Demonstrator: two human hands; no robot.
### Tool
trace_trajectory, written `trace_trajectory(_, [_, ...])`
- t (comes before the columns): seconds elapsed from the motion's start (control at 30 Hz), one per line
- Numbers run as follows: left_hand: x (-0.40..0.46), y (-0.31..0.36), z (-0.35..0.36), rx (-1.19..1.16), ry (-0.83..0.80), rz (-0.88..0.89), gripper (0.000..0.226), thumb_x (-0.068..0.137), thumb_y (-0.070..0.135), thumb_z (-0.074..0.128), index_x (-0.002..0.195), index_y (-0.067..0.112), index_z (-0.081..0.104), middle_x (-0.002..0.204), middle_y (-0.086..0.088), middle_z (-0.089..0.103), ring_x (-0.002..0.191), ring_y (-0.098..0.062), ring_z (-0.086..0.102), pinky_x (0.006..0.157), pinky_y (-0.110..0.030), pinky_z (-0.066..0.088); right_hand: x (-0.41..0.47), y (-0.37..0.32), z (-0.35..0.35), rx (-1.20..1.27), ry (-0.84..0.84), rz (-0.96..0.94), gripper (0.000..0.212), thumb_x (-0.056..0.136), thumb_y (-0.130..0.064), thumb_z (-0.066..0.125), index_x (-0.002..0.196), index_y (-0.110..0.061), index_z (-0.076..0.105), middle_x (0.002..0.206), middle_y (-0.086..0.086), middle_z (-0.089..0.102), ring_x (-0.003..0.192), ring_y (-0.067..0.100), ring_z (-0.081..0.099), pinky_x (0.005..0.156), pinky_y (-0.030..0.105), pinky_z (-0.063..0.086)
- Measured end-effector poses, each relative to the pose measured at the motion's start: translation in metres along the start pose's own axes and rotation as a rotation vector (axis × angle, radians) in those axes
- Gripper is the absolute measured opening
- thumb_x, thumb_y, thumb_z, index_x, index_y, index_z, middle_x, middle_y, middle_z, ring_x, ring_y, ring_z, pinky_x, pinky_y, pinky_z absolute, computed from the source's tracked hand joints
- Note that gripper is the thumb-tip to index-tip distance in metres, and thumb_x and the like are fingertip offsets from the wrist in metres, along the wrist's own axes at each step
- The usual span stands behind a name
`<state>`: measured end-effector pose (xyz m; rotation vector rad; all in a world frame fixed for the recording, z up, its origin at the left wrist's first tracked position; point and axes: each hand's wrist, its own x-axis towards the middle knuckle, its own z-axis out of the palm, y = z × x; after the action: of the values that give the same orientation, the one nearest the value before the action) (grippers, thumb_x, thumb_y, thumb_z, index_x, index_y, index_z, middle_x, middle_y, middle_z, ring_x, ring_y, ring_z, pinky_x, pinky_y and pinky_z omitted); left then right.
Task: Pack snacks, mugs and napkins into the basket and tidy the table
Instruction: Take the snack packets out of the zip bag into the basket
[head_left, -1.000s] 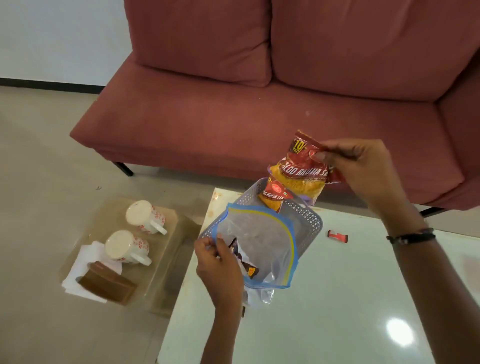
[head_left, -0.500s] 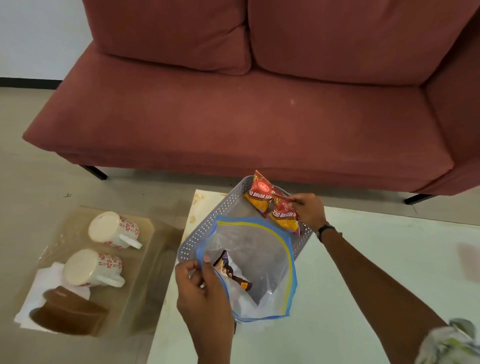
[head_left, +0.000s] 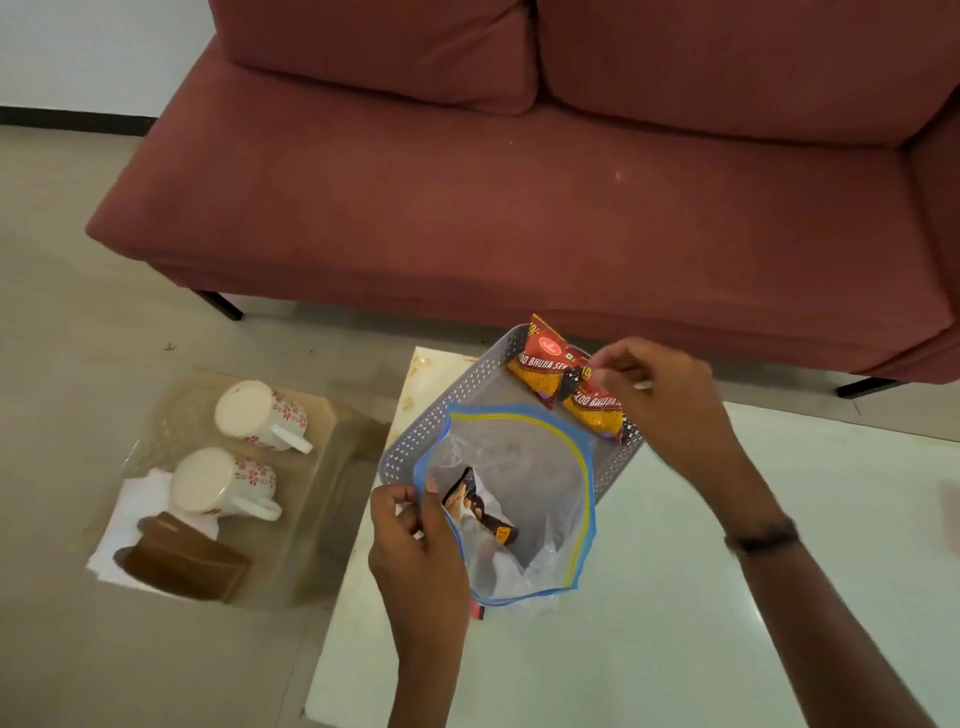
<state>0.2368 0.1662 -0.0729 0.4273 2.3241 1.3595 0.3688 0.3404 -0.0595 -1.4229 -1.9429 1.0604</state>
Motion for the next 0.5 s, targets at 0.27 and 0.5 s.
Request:
trace_trajectory(0.27, [-0.022,0.001,-0.017,0.063,-0.080,0.099,0.012,0.092,0.022,0.053,0.083,0.019,0.046,0.062,-0.004,0.060,0.061,-0.007,0.057,0.050,-0.012,0.041,-0.032,-0.019,0.112,-0.582,-0.831,0.117,0.009,0.088,-0.007,0.052,0.082,-0.002,0.057,0.109,0.023,0.064,0.101,0.037,0.061,0.075,0.034,0.045])
trace_trajectory(0.5, [-0.040,-0.010,-0.027,0.026,-0.083,0.112,0.013,0.094,0.018,0.050,0.085,0.009,0.045,0.048,0.007,0.045,0.041,-0.005,0.046,0.042,-0.009,0.034,-0.053,0.049,0.181,-0.524,-0.829,0.340,0.051,0.094,-0.028,0.047,0.136,0.000,0.039,0.137,0.019,0.049,0.126,0.034,0.048,0.102,0.038,0.040])
